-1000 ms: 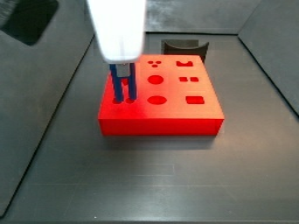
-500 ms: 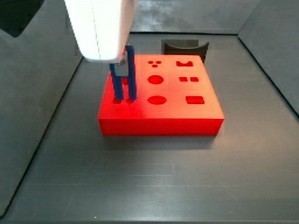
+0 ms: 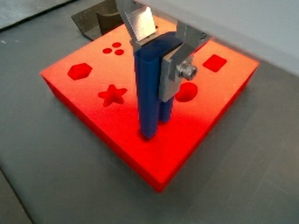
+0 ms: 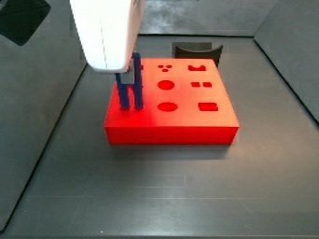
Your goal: Insert the square-circle object.
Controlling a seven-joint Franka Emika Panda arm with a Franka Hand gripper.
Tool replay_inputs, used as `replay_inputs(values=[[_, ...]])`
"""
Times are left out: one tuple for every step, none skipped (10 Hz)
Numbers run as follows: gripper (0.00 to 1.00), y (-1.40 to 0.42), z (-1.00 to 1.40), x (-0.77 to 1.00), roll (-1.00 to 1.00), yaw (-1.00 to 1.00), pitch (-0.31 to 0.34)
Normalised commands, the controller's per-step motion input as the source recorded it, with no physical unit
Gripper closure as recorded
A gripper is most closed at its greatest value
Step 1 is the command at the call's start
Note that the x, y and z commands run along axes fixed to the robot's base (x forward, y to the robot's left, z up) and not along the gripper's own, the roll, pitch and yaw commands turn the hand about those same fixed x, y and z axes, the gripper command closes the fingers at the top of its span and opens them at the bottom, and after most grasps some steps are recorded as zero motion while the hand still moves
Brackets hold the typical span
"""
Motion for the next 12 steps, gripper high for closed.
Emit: replay_inputs(values=[[1.0,0.0,-0.25,0.0,0.0,0.01,-0.091],[1.0,0.07,-0.21,0.07,0.0,0.03,-0.06],[1.0,0.13,-0.22,0.1,0.0,0.03,-0.046],[1.0,0.17,-0.19,0.13,0.0,0.04,-0.036],[1.0,0.17,-0.21,0.07,0.0,0.06,-0.049],[1.0,0.02,-0.28,0.0,0.0,0.06,-0.084],[1.0,0.0,-0.25,0.0,0.03,0.03,-0.089],[1.0,-0.04,-0.06,-0.15,0.07,0.0,-0.04],[1.0,-0.14,0.0,-0.15,0.09,0.03,-0.031],[1.0,-0.14,-0.01,-0.08,0.07,0.07,-0.05],[1.0,-0.12,-0.05,-0.07,0.06,0.11,-0.074],[1.0,0.0,-0.15,-0.07,0.01,0.07,-0.099]])
